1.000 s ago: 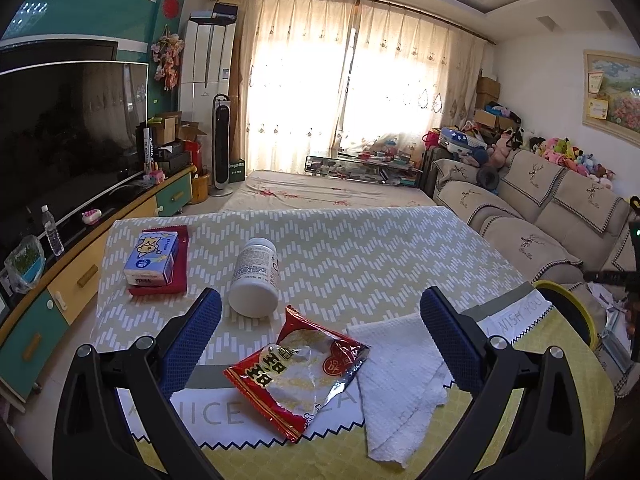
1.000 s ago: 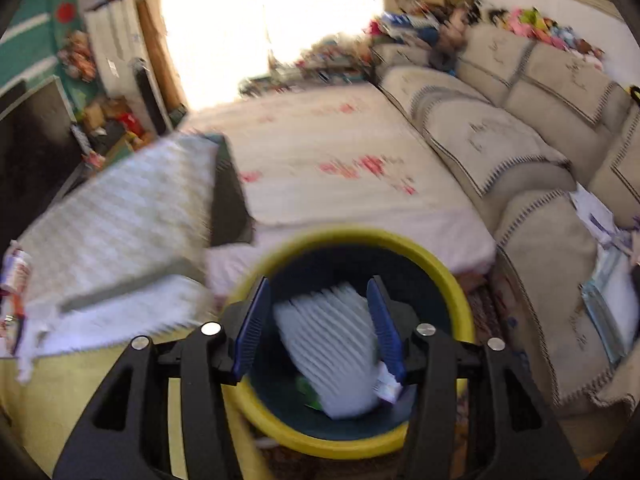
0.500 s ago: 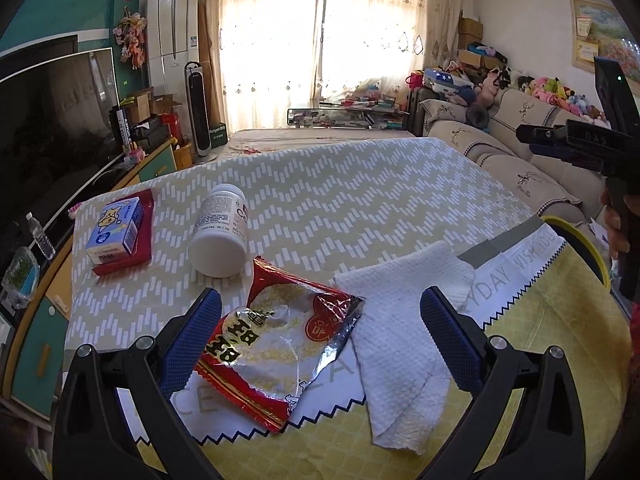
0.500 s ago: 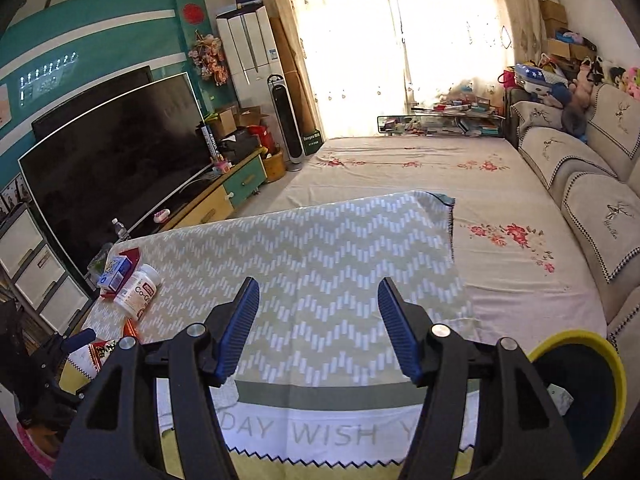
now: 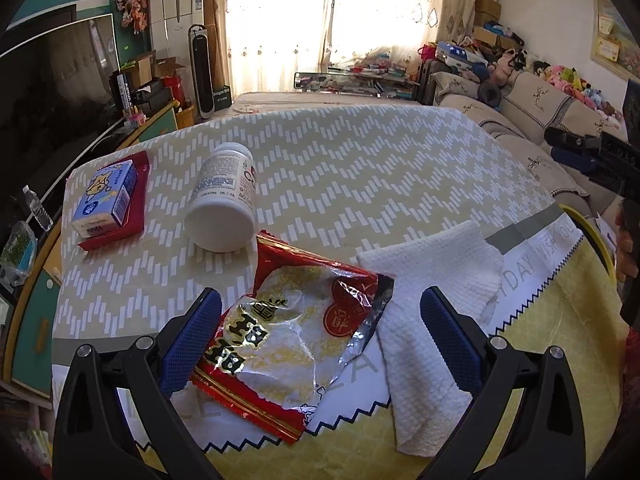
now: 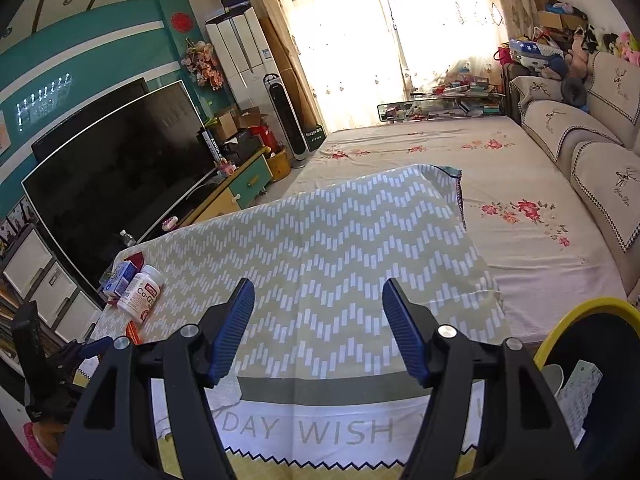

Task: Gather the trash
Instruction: 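Reach the left gripper to the red snack bag and grasp it, then carry the snack bag with the left gripper into the bin and release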

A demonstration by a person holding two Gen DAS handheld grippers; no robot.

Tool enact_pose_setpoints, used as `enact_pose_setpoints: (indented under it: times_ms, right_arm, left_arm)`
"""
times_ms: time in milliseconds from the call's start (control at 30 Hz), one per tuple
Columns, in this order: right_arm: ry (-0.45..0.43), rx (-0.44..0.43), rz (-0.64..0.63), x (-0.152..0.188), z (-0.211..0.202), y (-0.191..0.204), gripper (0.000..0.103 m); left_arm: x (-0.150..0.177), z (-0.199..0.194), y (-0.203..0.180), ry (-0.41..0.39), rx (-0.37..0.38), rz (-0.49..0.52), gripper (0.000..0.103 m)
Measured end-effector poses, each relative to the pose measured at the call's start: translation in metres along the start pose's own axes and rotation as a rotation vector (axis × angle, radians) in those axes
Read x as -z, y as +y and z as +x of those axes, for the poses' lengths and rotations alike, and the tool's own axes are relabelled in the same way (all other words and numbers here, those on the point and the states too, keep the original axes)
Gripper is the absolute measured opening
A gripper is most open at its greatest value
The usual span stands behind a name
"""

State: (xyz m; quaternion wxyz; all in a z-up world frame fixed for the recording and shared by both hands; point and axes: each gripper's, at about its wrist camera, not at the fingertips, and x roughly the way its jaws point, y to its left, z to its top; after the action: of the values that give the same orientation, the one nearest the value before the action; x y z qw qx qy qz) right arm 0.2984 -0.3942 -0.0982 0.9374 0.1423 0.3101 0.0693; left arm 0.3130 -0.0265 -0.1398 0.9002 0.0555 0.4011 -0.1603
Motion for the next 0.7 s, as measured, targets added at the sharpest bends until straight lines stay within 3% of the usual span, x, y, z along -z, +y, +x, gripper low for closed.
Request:
enact_pose_setpoints:
  times_ms: [133, 267, 367, 467, 533, 700]
  right_arm:
    - [-0.004, -0.010, 0.013, -0.002, -0.003, -0.002, 0.063]
    - [0.002, -0.020, 0.019, -0.001, -0.002, -0.003, 0.063]
    - [0.003, -0.026, 0.013, -0.001, -0.003, 0.000, 0.063]
    - [0.006, -0.026, 0.010, -0.001, -0.002, 0.000, 0.063]
    - [0.009, -0.023, 0.010, 0.000, 0.000, 0.000, 0.063]
    - [0.015, -0.012, 0.008, 0.001, 0.003, 0.000, 0.063]
  left_arm:
    - [0.004, 0.009, -0.003, 0.054, -0.056, 0.048, 0.098]
    - [0.011, 0.009, 0.001, 0.086, -0.055, 0.053, 0.096]
    - [0.014, 0.009, 0.005, 0.100, -0.064, 0.050, 0.084]
    - [0.014, 0.005, 0.007, 0.105, -0.052, 0.033, 0.062]
    - [0.014, 0.003, 0.007, 0.106, -0.052, 0.029, 0.039]
    - [0.014, -0.010, 0.003, 0.078, -0.073, 0.035, 0.012]
